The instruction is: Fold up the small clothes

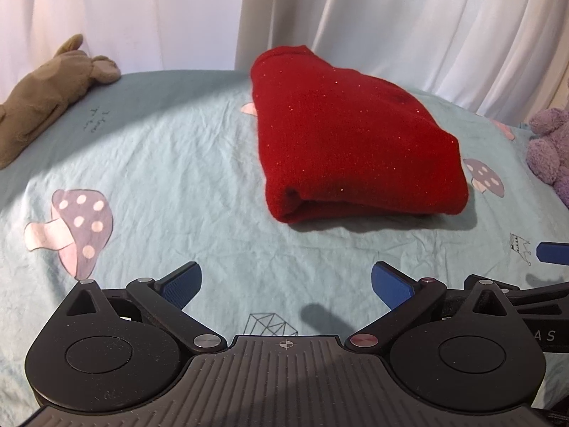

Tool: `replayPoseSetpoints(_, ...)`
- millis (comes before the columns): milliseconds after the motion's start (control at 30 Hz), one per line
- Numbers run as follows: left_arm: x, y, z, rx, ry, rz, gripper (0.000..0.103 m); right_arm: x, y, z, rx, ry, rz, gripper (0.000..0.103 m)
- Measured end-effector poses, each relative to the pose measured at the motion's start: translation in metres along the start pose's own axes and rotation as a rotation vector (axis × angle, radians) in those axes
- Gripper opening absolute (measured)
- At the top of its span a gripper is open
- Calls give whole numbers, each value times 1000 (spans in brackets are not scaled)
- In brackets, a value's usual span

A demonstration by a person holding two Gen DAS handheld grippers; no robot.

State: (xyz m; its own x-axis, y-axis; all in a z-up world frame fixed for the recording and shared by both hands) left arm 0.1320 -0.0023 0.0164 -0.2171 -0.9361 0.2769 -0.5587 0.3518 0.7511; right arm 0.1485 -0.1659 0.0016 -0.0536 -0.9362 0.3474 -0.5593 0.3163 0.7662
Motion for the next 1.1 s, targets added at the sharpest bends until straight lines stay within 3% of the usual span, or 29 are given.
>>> replayPoseSetpoints(1100, 9, 2, 0, -6, -11, 14, 103, 2, 1, -4, 31, -18, -5, 99)
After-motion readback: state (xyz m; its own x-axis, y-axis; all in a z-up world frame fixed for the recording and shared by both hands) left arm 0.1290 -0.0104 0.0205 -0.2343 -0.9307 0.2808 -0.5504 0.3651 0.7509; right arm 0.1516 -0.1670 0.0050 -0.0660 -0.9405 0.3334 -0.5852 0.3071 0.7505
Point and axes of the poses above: each gripper's, at about its wrist camera, not at the fingertips, and y roughly against the way its jaws point, x to its right, z to its underside, the point moved 4 cm from there along -y, roughly the way its jaws point, and after that the axes turned 15 degrees about z, right-handed, at the moved point
